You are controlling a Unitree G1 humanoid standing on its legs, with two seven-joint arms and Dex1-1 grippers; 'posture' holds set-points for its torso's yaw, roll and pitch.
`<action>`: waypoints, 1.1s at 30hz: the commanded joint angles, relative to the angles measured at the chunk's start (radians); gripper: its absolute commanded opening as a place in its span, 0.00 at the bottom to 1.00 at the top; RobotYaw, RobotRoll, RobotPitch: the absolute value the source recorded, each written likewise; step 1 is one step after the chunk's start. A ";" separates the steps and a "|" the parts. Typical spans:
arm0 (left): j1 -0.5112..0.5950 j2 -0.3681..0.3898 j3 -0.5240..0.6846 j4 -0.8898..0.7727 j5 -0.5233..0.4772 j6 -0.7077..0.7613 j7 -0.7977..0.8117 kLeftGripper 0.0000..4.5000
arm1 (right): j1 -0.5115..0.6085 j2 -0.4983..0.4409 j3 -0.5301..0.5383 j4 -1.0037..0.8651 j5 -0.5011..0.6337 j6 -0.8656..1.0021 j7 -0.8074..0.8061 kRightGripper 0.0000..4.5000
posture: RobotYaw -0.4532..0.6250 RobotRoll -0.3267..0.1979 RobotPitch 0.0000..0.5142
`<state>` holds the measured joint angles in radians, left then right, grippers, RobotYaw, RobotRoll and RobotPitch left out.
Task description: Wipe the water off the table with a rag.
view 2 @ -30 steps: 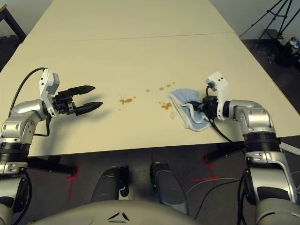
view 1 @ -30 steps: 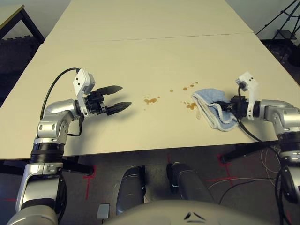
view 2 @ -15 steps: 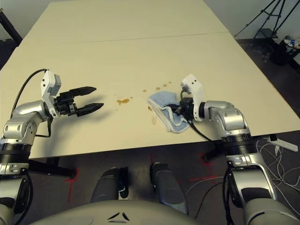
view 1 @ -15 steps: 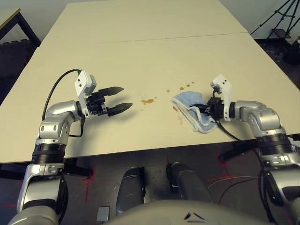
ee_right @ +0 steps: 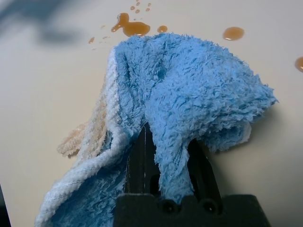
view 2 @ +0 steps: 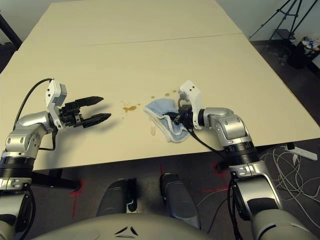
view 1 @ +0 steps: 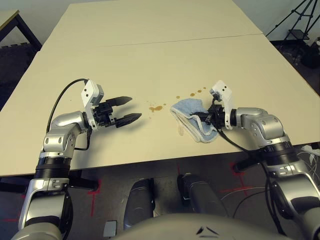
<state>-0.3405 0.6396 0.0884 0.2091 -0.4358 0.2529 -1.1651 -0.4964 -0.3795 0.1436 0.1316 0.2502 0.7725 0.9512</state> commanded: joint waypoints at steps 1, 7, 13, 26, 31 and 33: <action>0.010 -0.005 -0.014 -0.010 0.011 -0.006 0.001 1.00 | 0.017 -0.011 0.038 0.037 0.000 0.016 0.001 0.01 | 0.30 0.62 0.26; 0.008 -0.004 -0.013 -0.002 0.014 -0.011 -0.003 1.00 | -0.036 -0.134 -0.020 0.142 -0.009 -0.029 0.036 0.01 | 0.29 0.62 0.26; 0.009 -0.005 -0.014 0.002 0.015 -0.016 -0.003 1.00 | -0.106 -0.264 -0.079 0.303 -0.007 -0.105 0.048 0.01 | 0.29 0.62 0.26; 0.002 -0.005 -0.013 0.017 0.018 -0.025 -0.004 1.00 | -0.313 -0.295 -0.283 0.667 0.034 -0.239 -0.031 0.01 | 0.29 0.62 0.25; 0.002 -0.002 -0.011 0.020 0.018 -0.027 -0.004 1.00 | -0.338 -0.216 -0.267 0.771 -0.012 -0.340 -0.098 0.01 | 0.30 0.62 0.24; 0.005 0.001 -0.010 0.015 0.017 -0.025 -0.005 1.00 | -0.341 -0.178 -0.245 0.808 -0.041 -0.378 -0.115 0.01 | 0.30 0.62 0.24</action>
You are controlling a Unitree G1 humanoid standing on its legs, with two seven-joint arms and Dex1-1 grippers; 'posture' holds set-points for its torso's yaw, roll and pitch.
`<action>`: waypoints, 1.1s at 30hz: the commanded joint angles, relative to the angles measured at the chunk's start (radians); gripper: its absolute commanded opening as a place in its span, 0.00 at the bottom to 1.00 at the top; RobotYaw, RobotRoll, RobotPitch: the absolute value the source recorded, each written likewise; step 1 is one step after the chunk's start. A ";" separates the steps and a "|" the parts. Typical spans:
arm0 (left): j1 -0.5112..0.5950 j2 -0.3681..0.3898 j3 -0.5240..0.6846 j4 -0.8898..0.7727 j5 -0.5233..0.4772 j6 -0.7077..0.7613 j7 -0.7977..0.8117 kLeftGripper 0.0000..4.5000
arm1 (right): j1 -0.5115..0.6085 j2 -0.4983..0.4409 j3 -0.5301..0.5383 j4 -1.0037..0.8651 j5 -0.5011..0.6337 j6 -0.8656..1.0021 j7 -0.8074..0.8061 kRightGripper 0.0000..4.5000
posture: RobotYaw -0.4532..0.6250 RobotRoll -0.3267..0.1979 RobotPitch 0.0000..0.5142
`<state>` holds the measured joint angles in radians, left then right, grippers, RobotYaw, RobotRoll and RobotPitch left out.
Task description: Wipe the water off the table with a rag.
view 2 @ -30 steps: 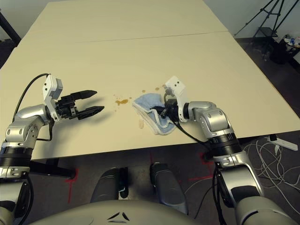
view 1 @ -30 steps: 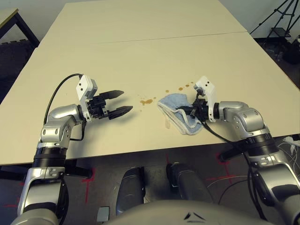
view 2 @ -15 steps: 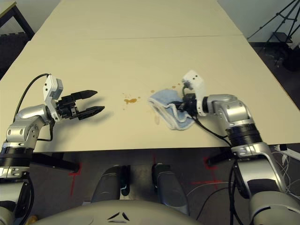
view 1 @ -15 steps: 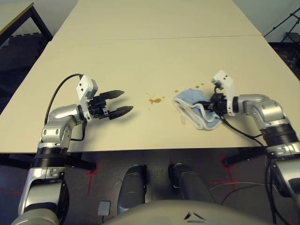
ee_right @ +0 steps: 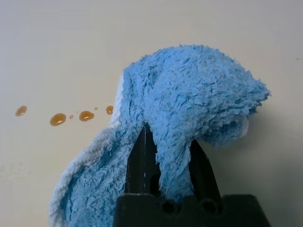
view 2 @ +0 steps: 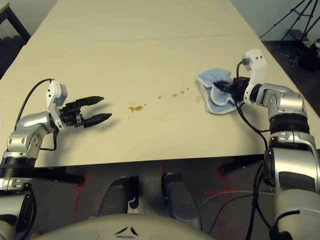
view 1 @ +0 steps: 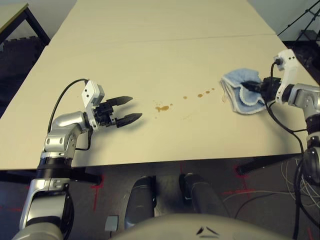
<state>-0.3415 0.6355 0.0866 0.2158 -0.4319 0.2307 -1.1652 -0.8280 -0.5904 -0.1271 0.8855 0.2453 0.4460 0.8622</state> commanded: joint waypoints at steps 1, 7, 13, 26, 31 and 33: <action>0.007 0.006 -0.007 0.007 0.012 -0.002 -0.005 1.00 | -0.012 0.045 0.029 0.070 -0.045 -0.064 -0.030 0.01 | 0.30 0.62 0.24; 0.015 0.022 0.001 -0.011 0.005 0.010 -0.005 1.00 | -0.041 0.146 0.047 0.161 -0.083 -0.121 -0.054 0.01 | 0.31 0.62 0.25; 0.030 0.027 0.004 -0.034 0.000 0.021 0.001 1.00 | -0.061 0.261 0.076 0.155 -0.093 -0.117 -0.034 0.01 | 0.32 0.62 0.26; 0.057 0.023 0.011 -0.069 -0.004 0.040 0.013 1.00 | -0.036 0.468 0.175 0.054 -0.134 -0.075 0.000 0.01 | 0.34 0.62 0.27; 0.068 0.021 0.014 -0.084 -0.007 0.046 0.022 1.00 | -0.014 0.487 0.198 0.021 -0.140 -0.059 0.006 0.01 | 0.34 0.62 0.28; 0.072 0.020 0.015 -0.088 -0.009 0.047 0.025 1.00 | -0.025 0.478 0.188 0.034 -0.137 -0.068 -0.009 0.01 | 0.34 0.62 0.28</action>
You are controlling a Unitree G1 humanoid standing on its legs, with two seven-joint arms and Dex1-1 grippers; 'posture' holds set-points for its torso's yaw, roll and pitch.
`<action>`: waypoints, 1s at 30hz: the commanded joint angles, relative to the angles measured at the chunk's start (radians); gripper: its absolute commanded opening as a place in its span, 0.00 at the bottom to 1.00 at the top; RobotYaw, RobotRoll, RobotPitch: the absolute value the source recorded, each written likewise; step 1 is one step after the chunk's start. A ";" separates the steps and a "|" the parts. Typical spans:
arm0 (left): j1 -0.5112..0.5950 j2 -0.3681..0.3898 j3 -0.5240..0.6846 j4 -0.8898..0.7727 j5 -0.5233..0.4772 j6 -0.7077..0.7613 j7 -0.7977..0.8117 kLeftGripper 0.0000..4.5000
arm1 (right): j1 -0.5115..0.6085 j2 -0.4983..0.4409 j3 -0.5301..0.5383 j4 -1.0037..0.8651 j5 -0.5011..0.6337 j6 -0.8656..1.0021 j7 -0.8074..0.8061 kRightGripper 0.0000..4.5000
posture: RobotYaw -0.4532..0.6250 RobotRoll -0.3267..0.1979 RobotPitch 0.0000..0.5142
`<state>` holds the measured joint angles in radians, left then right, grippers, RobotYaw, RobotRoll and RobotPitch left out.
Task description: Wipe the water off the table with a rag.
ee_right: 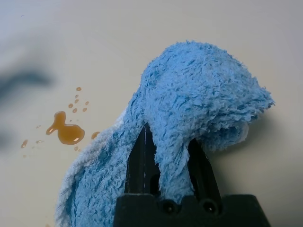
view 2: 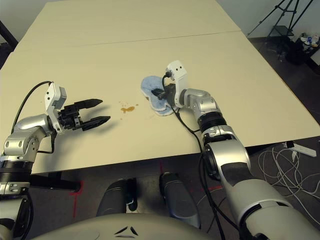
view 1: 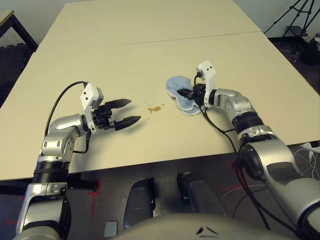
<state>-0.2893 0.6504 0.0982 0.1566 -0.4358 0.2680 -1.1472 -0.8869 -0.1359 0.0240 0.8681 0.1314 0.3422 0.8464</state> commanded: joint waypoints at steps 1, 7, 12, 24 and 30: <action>0.022 0.004 0.003 -0.031 -0.005 0.011 0.008 1.00 | 0.024 0.013 0.028 0.064 -0.022 0.029 -0.002 0.01 | 0.35 0.62 0.28; 0.029 0.002 0.003 -0.036 -0.006 0.012 0.012 1.00 | -0.041 -0.082 -0.018 0.143 -0.021 -0.015 -0.029 0.01 | 0.34 0.62 0.28; 0.027 0.000 0.001 -0.029 -0.005 0.007 0.010 1.00 | -0.072 -0.196 -0.016 0.181 -0.040 -0.045 -0.014 0.01 | 0.34 0.62 0.29; 0.020 -0.008 -0.004 -0.015 -0.001 0.000 0.009 1.00 | -0.017 -0.393 -0.038 0.048 -0.020 0.024 0.082 0.01 | 0.32 0.62 0.28; 0.036 0.015 0.016 -0.018 -0.012 0.002 -0.007 1.00 | 0.114 -0.413 -0.059 -0.229 0.042 0.193 0.088 0.01 | 0.32 0.62 0.29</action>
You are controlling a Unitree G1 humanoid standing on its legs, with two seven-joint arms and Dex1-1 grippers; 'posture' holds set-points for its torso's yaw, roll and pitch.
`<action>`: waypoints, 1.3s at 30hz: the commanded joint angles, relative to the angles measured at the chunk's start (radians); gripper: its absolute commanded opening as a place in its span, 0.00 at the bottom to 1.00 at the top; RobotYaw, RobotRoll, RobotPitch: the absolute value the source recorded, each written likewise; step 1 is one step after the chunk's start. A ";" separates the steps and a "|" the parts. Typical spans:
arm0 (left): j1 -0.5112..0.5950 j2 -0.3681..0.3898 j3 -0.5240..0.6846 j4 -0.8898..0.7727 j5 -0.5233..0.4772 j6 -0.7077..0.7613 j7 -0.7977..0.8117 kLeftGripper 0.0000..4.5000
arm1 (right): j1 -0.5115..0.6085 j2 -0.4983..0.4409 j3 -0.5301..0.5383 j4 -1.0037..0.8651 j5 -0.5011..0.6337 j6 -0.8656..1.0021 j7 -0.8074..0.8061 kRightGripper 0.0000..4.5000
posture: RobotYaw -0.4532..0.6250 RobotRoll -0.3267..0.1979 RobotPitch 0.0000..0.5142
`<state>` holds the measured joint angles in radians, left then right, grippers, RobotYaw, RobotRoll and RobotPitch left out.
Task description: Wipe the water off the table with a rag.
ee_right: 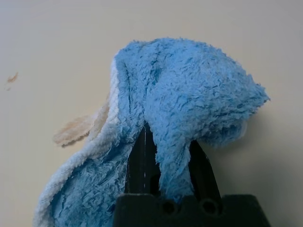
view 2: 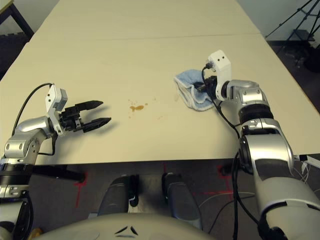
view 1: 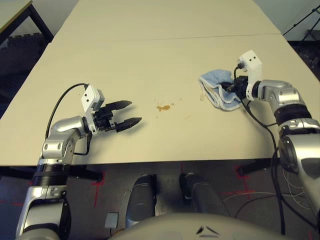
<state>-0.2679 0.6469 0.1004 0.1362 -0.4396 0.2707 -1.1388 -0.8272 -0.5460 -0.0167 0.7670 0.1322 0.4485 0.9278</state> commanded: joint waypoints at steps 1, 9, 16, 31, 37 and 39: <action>0.022 0.024 0.020 -0.006 -0.013 0.004 -0.018 1.00 | 0.083 0.001 -0.019 -0.189 0.058 0.126 0.003 0.01 | 0.32 0.62 0.29; 0.059 0.067 0.050 -0.027 -0.026 0.013 -0.027 1.00 | 0.233 0.094 0.013 -0.505 0.145 0.337 -0.075 0.01 | 0.34 0.62 0.32; 0.076 0.086 0.071 -0.036 -0.031 0.014 -0.023 1.00 | 0.287 0.228 0.114 -0.565 0.133 0.352 -0.125 0.01 | 0.36 0.62 0.33; 0.189 0.070 0.128 -0.134 -0.062 0.041 0.041 1.00 | 0.184 0.495 0.269 -0.358 0.043 0.207 -0.154 0.01 | 0.40 0.62 0.34; 0.208 0.077 0.145 -0.143 -0.066 0.043 0.046 1.00 | 0.116 0.559 0.305 -0.253 0.015 0.152 -0.128 0.01 | 0.42 0.62 0.36; 0.216 0.080 0.152 -0.146 -0.068 0.044 0.048 1.00 | 0.097 0.583 0.317 -0.217 0.004 0.132 -0.119 0.01 | 0.43 0.62 0.36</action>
<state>-0.0646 0.7164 0.2348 0.0115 -0.4910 0.3068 -1.0933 -0.7453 -0.0012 0.2316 0.4767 0.1549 0.5743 0.7952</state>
